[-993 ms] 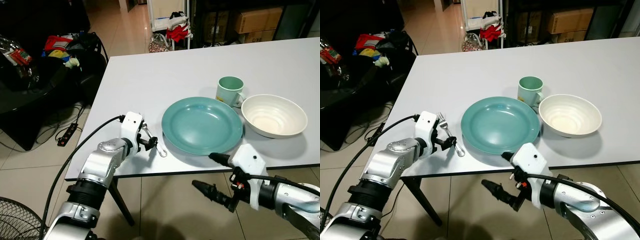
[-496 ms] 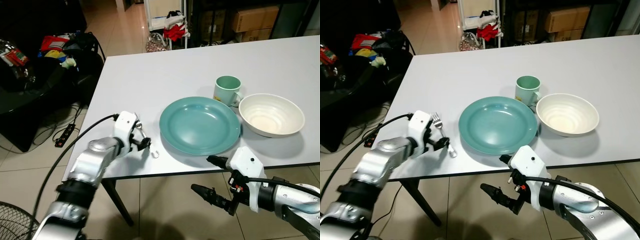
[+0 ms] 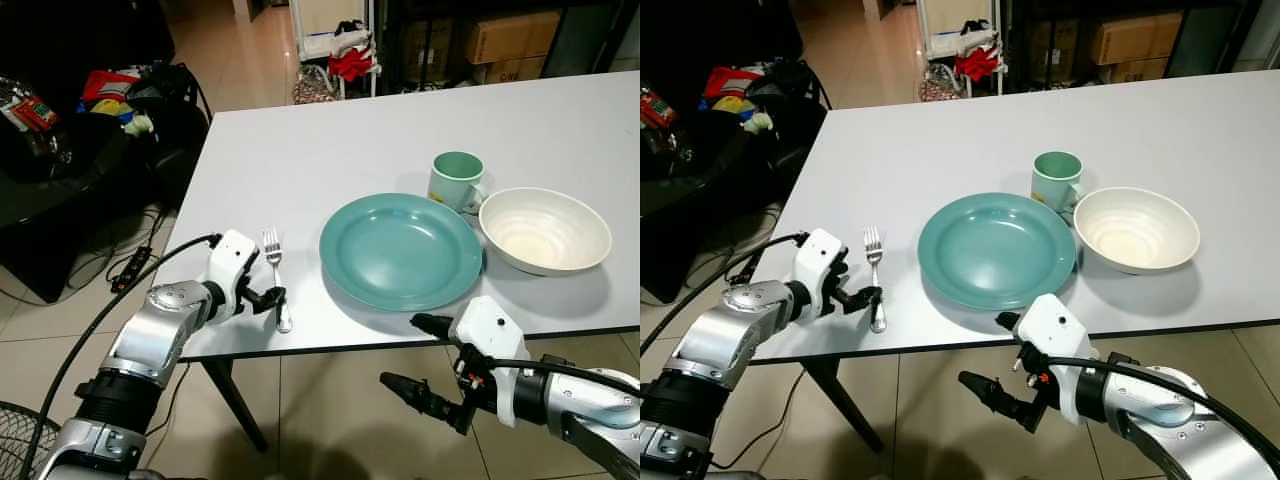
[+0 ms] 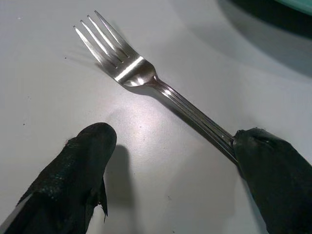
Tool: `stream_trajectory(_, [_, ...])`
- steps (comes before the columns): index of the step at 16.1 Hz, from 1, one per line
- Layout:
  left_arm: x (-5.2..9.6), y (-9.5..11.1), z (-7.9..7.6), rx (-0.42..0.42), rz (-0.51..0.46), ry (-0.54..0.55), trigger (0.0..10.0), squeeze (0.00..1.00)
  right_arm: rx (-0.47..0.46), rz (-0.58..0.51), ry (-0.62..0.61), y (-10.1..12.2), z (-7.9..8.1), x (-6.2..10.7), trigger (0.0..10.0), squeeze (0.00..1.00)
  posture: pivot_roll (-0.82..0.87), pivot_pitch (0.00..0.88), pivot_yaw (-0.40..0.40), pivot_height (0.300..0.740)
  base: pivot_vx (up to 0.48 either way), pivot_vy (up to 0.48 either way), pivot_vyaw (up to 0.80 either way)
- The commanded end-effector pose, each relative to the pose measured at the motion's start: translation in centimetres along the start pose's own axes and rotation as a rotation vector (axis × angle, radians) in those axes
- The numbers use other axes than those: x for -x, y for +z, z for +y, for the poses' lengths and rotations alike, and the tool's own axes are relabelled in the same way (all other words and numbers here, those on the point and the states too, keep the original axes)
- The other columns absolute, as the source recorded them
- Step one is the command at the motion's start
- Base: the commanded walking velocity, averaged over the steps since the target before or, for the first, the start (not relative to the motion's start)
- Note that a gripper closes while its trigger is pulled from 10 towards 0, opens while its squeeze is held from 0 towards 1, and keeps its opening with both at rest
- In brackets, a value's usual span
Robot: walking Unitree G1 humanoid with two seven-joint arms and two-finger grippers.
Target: Setting the table
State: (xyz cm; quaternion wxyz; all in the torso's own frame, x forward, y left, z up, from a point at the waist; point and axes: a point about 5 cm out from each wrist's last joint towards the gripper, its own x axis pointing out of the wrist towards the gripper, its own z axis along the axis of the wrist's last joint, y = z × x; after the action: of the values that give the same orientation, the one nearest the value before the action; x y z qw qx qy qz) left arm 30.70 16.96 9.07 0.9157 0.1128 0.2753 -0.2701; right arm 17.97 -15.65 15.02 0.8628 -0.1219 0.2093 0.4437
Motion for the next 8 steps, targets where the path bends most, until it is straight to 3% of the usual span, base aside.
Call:
stream_trajectory(1, [0.5,0.2,0.7,-0.016,-0.007,0.016,10.0,0.00,0.005,-0.004,0.011,0.1,0.1,0.0,10.0,0.00,-0.10,0.000,0.141,0.740,0.000,0.000,0.00])
stream_trajectory(4, [0.7,0.7,0.9,-0.020,-0.027,0.003,10.0,0.00,0.004,-0.008,0.012,0.1,0.2,0.1,10.0,0.00,-0.11,0.000,0.144,0.740,0.000,0.000,0.00])
stream_trajectory(6, [0.9,1.3,0.8,0.043,-0.065,-0.016,10.0,0.00,-0.005,-0.013,0.017,0.1,0.3,0.1,10.0,0.00,-0.11,0.000,0.146,0.740,0.000,0.000,0.00])
stream_trajectory(8, [2.5,2.8,0.2,0.123,-0.177,-0.087,10.0,0.00,-0.029,-0.048,0.030,0.4,0.7,0.3,10.0,0.00,-0.11,0.000,0.156,0.740,0.000,0.000,0.00])
